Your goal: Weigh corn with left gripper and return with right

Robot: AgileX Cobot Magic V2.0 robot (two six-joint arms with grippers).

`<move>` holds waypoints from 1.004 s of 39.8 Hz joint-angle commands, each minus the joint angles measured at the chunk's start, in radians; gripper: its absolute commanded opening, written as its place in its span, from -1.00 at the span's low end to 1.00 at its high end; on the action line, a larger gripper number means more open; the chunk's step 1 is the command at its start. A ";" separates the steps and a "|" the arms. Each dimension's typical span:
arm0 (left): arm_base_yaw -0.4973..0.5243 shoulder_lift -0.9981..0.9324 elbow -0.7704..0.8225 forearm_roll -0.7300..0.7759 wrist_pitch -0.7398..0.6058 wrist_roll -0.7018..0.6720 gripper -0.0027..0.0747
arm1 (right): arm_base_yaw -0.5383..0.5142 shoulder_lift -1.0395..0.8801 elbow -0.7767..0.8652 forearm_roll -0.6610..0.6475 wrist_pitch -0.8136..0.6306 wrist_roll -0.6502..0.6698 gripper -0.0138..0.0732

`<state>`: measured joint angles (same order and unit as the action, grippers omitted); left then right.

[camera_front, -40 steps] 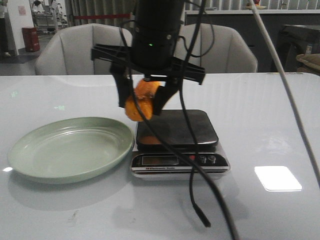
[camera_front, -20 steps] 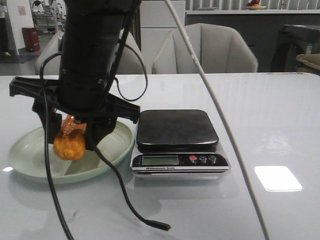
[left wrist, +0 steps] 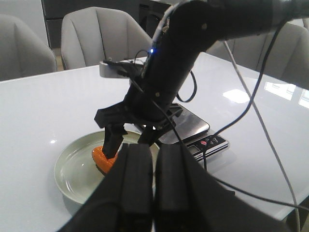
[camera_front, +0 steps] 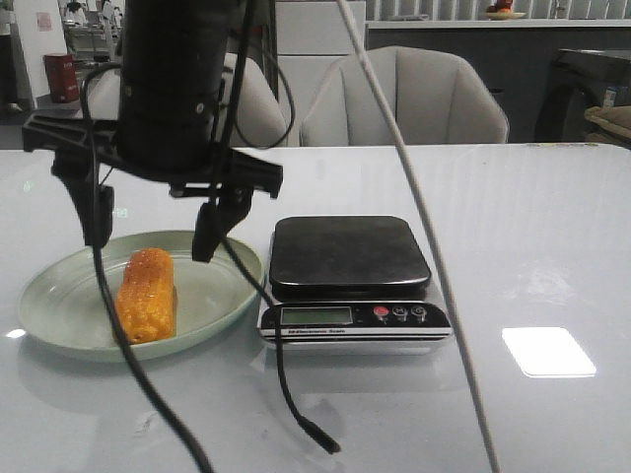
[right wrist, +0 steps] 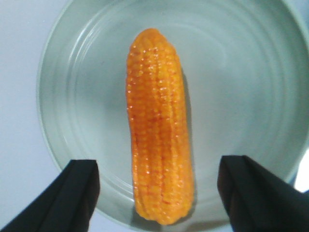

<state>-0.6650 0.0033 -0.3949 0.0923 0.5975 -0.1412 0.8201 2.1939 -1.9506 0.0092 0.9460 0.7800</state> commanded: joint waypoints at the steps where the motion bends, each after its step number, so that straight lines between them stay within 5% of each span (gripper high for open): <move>1: -0.002 0.013 -0.023 0.002 -0.080 -0.001 -0.64 | -0.026 -0.092 -0.089 -0.009 0.094 -0.122 0.71; 16: -0.002 0.013 -0.023 0.002 -0.080 -0.001 -0.64 | -0.162 -0.201 -0.101 0.094 0.301 -0.583 0.71; 21: -0.002 0.013 -0.023 0.002 -0.080 -0.001 -0.64 | -0.223 -0.243 -0.082 0.094 0.364 -0.642 0.71; 29: -0.002 0.013 -0.023 0.002 -0.080 -0.001 -0.64 | -0.311 -0.364 0.073 0.095 0.306 -0.695 0.71; 40: -0.002 0.013 -0.023 0.002 -0.080 -0.001 -0.64 | -0.375 -0.655 0.500 0.095 0.049 -0.716 0.71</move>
<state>-0.6650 0.0033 -0.3949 0.0923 0.5975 -0.1412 0.4528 1.6833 -1.5315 0.0993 1.1066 0.0828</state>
